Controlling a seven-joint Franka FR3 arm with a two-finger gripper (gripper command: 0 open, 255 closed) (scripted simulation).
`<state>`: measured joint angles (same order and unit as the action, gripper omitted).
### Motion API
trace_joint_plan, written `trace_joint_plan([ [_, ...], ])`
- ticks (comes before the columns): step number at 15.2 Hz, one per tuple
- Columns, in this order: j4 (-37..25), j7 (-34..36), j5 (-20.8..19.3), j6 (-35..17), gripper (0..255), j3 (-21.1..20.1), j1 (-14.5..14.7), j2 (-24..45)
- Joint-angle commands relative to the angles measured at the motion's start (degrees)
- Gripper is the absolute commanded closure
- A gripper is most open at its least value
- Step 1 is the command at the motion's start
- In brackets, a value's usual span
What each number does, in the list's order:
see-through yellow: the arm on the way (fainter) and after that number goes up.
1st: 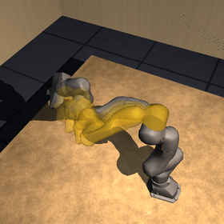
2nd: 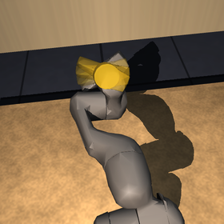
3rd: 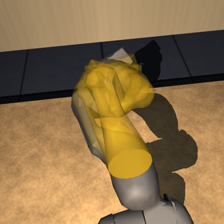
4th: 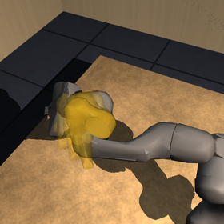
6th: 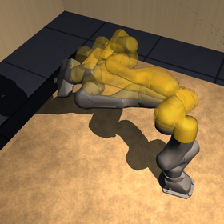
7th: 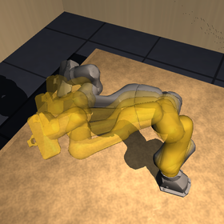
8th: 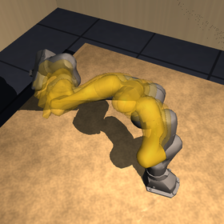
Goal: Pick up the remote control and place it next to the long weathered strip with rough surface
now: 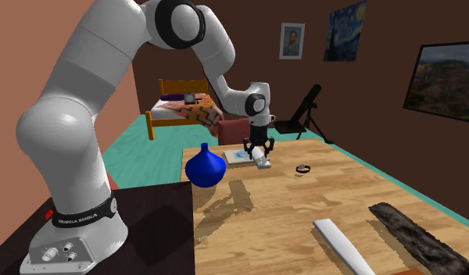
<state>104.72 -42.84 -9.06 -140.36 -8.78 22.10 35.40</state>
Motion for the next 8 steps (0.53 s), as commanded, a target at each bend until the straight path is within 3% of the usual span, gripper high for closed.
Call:
trace_joint_plan([
  [1, 0.21, -0.19, 0.26, 1.07, 255, -0.22, -0.18, -1.3],
  [3, 0.27, -0.29, 0.41, 1.7, 255, -0.34, -0.26, -1.99],
  [8, 5.92, -6.26, 1.26, -0.85, 255, 0.24, -5.58, -5.28],
])
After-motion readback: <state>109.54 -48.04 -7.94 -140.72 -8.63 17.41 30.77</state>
